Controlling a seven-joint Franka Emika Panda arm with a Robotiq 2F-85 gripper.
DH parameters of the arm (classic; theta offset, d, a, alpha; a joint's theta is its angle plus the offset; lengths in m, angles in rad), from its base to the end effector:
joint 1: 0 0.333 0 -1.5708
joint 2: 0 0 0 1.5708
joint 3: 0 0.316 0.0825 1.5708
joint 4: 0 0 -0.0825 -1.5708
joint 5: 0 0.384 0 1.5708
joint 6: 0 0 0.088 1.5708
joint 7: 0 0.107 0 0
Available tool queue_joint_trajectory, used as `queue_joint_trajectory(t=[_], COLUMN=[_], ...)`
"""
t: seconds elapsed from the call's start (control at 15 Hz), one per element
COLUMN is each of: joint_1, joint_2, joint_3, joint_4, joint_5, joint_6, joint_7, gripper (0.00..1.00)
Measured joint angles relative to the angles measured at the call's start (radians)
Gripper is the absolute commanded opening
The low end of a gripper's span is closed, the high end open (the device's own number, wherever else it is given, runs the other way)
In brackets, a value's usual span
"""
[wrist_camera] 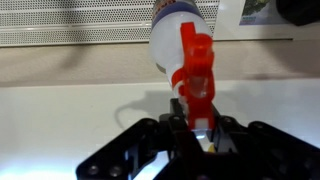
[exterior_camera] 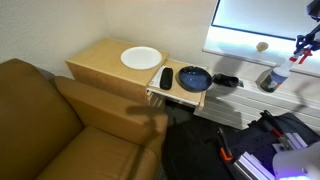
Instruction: Put the spray bottle on the window sill
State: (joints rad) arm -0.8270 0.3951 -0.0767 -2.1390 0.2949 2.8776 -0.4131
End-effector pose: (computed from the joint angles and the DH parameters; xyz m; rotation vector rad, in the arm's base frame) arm 0.3602 -0.4823 0.2533 2.7599 -1.0880 0.4976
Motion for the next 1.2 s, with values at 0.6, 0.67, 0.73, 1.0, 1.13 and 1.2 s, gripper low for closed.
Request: queue_joint_trajectory(t=[0.6,0.67,0.73,1.0,1.13,1.2], joint_1=[-0.014,0.016,0.047,0.088,0.103,0.129], joint_2=[-0.354,-0.380,-0.400,-0.422,-0.414,-0.408], joint_3=[0.000,-0.025,-0.051,-0.081,-0.099,-0.124], joint_4=[0.049,0.078,0.109,0.150,0.148,0.148], joint_5=[0.086,0.085,0.085,0.085,0.085,0.084], joint_6=[-0.417,-0.465,-0.508,-0.555,-0.555,-0.554], joint_7=[-0.190,-0.189,-0.189,-0.187,-0.187,-0.184], gripper=[0.06,0.25,0.25,0.06,0.06,0.06])
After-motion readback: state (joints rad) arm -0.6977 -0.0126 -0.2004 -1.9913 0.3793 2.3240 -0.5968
